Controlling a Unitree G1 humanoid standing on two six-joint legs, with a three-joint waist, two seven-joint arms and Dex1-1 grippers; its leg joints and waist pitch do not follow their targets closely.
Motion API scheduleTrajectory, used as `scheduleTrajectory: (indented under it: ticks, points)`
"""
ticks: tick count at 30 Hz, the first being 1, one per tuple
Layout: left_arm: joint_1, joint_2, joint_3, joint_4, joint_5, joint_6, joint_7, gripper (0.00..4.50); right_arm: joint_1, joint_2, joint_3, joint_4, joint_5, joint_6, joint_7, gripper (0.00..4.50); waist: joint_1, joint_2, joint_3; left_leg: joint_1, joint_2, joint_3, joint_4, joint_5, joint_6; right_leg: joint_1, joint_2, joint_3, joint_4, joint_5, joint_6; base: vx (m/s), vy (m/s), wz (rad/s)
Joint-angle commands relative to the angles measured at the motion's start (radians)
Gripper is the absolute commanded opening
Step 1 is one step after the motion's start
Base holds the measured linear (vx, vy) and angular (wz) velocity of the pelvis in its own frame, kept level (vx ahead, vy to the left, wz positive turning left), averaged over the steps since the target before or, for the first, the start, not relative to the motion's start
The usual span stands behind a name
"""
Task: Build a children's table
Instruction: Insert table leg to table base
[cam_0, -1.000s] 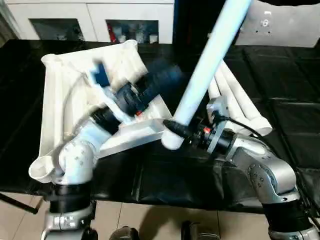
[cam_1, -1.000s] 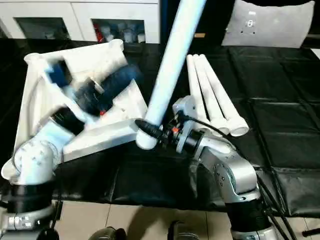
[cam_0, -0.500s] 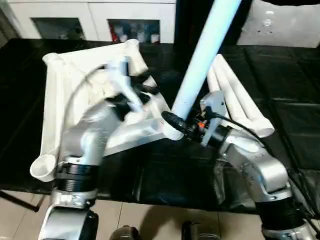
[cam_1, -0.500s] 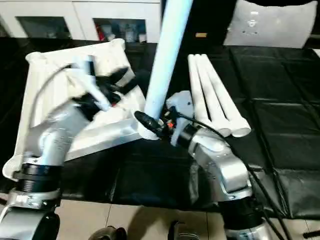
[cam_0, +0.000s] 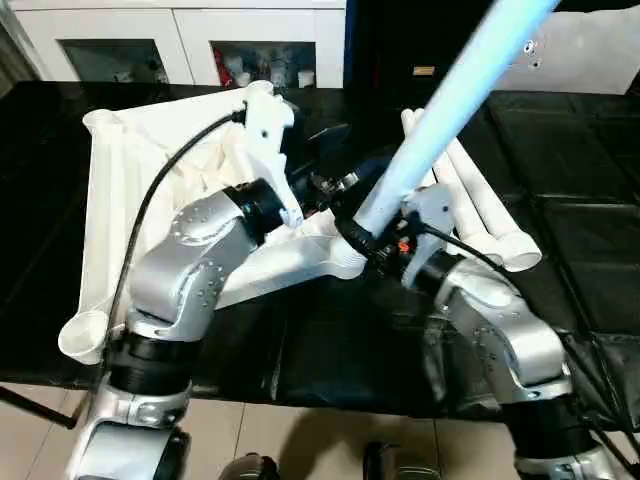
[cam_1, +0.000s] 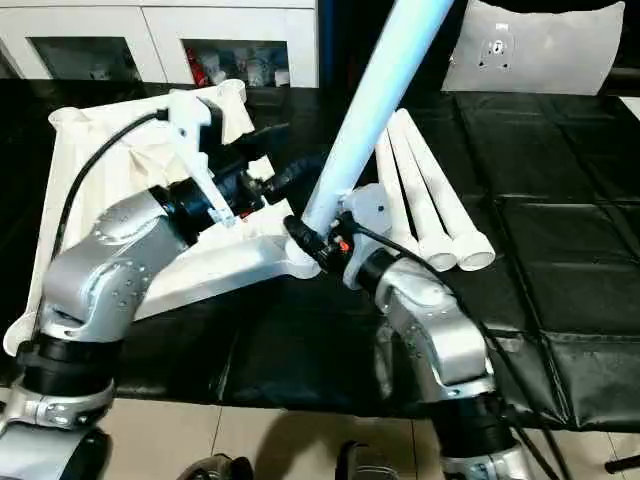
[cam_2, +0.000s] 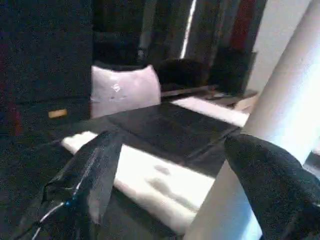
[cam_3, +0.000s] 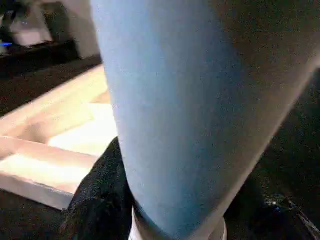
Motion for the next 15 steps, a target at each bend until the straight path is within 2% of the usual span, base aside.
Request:
scheduleTrajectory:
  ticks: [1, 2, 3, 4, 5, 7, 9, 12, 15]
  points:
    - [0.029, 0.039, 0.015, 0.024, 0.028, -0.017, -0.035, 3.96, -0.010, 0.002, -0.039, -0.010, 0.004, 0.012, -0.032, 1.91, 0.001, 0.001, -0.086, 0.007, 0.031, -0.006, -0.066, -0.174, 0.043, 0.074, -0.053, 0.031, -0.072, -0.341, -0.149, 0.000, 0.000, 0.00]
    - [0.035, 0.052, 0.013, 0.030, 0.033, -0.019, -0.047, 3.96, -0.008, 0.004, -0.043, -0.010, 0.006, 0.014, -0.037, 1.91, 0.001, 0.004, -0.088, 0.007, 0.032, -0.007, -0.066, -0.165, 0.042, 0.074, -0.055, 0.032, -0.068, -0.328, -0.156, 0.000, 0.000, 0.00]
    - [0.055, 0.099, -0.004, 0.052, 0.057, -0.027, -0.092, 3.96, -0.005, 0.010, -0.056, -0.009, 0.008, 0.025, -0.058, 1.91, 0.002, 0.004, -0.090, 0.009, 0.033, -0.007, -0.067, -0.159, 0.042, 0.072, -0.055, 0.032, -0.067, -0.314, -0.163, 0.000, 0.000, 0.00]
    - [0.055, 0.099, -0.004, 0.052, 0.057, -0.027, -0.092, 3.96, -0.005, 0.010, -0.056, -0.009, 0.008, 0.025, -0.058, 1.91, 0.001, 0.006, -0.089, 0.009, 0.034, -0.007, -0.068, -0.158, 0.043, 0.071, -0.054, 0.032, -0.065, -0.306, -0.167, 0.000, 0.000, 0.00]
    - [0.074, 0.141, -0.028, 0.076, 0.077, -0.027, -0.136, 3.96, -0.005, 0.020, -0.069, -0.010, 0.019, 0.041, -0.075, 1.91, 0.002, 0.011, -0.091, 0.013, 0.035, -0.006, -0.067, -0.155, 0.042, 0.070, -0.054, 0.032, -0.064, -0.287, -0.176, 0.000, 0.000, 0.00]
    - [0.098, 0.196, -0.078, 0.126, 0.128, -0.055, -0.187, 3.96, -0.007, 0.024, -0.077, -0.012, 0.014, 0.062, -0.097, 1.91, 0.004, 0.011, -0.091, 0.012, 0.034, -0.008, -0.070, -0.160, 0.044, 0.070, -0.056, 0.033, -0.064, -0.293, -0.173, 0.000, 0.000, 0.00]
    - [0.113, 0.240, -0.129, 0.169, 0.163, -0.061, -0.226, 3.96, -0.010, 0.020, -0.076, -0.008, -0.010, 0.048, -0.115, 1.91, 0.005, 0.014, -0.092, 0.014, 0.036, -0.007, -0.070, -0.158, 0.032, 0.070, -0.058, 0.035, -0.059, -0.275, -0.179, 0.000, 0.000, 0.00]
    - [0.121, 0.241, -0.133, 0.189, 0.160, -0.075, -0.258, 3.96, -0.011, 0.012, -0.073, -0.005, -0.020, 0.026, -0.103, 1.91, 0.010, 0.016, -0.093, 0.018, 0.038, -0.005, -0.070, -0.169, 0.019, 0.069, -0.060, 0.037, -0.058, -0.257, -0.196, 0.000, 0.000, 0.00]
    - [0.123, 0.231, -0.135, 0.219, 0.155, -0.112, -0.302, 3.96, -0.007, 0.015, -0.078, -0.016, -0.007, 0.029, -0.093, 1.91, 0.012, 0.013, -0.092, 0.014, 0.036, -0.005, -0.070, -0.177, 0.020, 0.074, -0.063, 0.038, -0.059, -0.265, -0.200, 0.000, 0.000, 0.00]
